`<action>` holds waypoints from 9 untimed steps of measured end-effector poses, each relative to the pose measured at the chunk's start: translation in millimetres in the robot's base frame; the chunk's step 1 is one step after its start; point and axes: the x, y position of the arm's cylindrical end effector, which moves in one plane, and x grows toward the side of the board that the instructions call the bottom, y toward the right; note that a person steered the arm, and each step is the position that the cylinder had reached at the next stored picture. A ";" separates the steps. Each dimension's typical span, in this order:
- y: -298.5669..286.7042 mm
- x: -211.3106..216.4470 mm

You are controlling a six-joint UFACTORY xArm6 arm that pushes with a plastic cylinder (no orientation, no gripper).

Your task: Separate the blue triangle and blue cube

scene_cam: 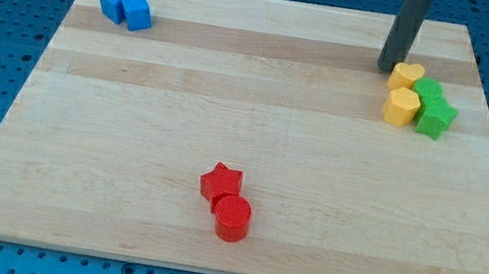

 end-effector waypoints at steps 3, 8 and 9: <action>-26.2 15.6; -151.0 35.3; -161.0 35.3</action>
